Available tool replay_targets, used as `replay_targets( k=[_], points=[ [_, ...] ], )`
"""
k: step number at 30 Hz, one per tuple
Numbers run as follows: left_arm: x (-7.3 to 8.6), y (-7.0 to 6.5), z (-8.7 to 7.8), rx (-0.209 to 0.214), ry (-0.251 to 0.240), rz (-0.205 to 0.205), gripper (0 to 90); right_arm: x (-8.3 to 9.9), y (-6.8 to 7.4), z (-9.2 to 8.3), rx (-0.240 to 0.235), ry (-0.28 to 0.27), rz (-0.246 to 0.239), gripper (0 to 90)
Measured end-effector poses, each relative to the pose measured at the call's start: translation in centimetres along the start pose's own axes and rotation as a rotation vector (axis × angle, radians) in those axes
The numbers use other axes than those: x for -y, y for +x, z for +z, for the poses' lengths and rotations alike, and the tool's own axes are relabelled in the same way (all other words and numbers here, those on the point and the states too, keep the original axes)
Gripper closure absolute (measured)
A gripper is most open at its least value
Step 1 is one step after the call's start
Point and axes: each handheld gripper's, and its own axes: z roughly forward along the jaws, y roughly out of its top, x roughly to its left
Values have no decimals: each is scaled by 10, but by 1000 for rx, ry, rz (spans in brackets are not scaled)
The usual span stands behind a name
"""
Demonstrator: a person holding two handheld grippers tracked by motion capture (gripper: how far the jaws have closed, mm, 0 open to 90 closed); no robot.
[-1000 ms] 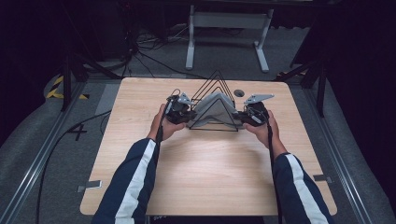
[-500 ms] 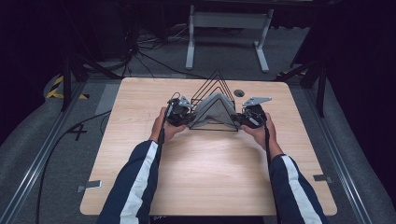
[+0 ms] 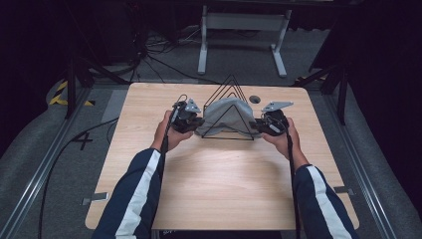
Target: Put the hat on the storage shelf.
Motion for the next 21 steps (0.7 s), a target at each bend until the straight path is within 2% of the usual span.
replay_targets(
  k=[3,9,14,18,21],
  points=[
    [0,-1,-8,3,14,24,837,-1,2,-5,10,9,-22,742],
    [4,-4,-19,-2,24,39,828,-3,5,-17,7,-1,-31,731],
    [7,-7,-31,-4,36,65,826,-3,7,-25,11,7,-58,724],
    [11,-8,-37,-1,34,69,818,-2,8,-29,9,17,-66,713],
    [14,-10,-42,-8,50,88,814,-2,9,-32,8,19,-68,710]
  ],
)
